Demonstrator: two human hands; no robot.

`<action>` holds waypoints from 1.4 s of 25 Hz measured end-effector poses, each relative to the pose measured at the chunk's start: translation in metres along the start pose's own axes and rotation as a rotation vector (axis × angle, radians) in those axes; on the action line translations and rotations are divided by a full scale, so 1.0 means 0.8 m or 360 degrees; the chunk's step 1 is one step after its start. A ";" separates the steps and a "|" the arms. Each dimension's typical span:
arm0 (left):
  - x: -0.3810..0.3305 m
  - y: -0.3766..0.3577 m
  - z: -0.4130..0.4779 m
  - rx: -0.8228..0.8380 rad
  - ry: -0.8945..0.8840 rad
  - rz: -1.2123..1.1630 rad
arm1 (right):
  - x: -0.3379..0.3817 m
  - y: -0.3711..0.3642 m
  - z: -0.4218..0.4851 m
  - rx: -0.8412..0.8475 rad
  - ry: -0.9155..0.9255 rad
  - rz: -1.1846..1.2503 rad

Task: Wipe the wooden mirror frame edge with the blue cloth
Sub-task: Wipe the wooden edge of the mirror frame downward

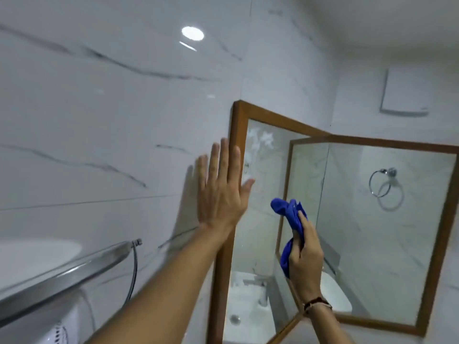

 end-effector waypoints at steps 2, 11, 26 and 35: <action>0.027 0.020 0.061 -0.0034 -0.0059 0.0221 | 0.023 -0.003 0.052 -0.0094 0.0112 0.0077; 0.041 -0.002 0.087 -0.0079 -0.0294 0.0770 | 0.088 -0.100 0.265 -0.0130 -0.0302 0.0590; 0.043 -0.008 0.086 -0.0162 -0.0276 0.0701 | 0.118 -0.168 0.196 0.0102 0.0643 0.0372; 0.044 -0.006 0.084 -0.0100 -0.0295 0.0668 | 0.061 -0.178 0.103 0.0141 0.0635 0.0323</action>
Point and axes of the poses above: each hand's wrist, its own z-axis towards the middle knuckle, its own y-axis out of the back of the hand, x = y × z, the point moved 3 cm from there along z, towards the middle knuckle, and after that the axes turned 4 degrees about -y, right-handed, at the moved point
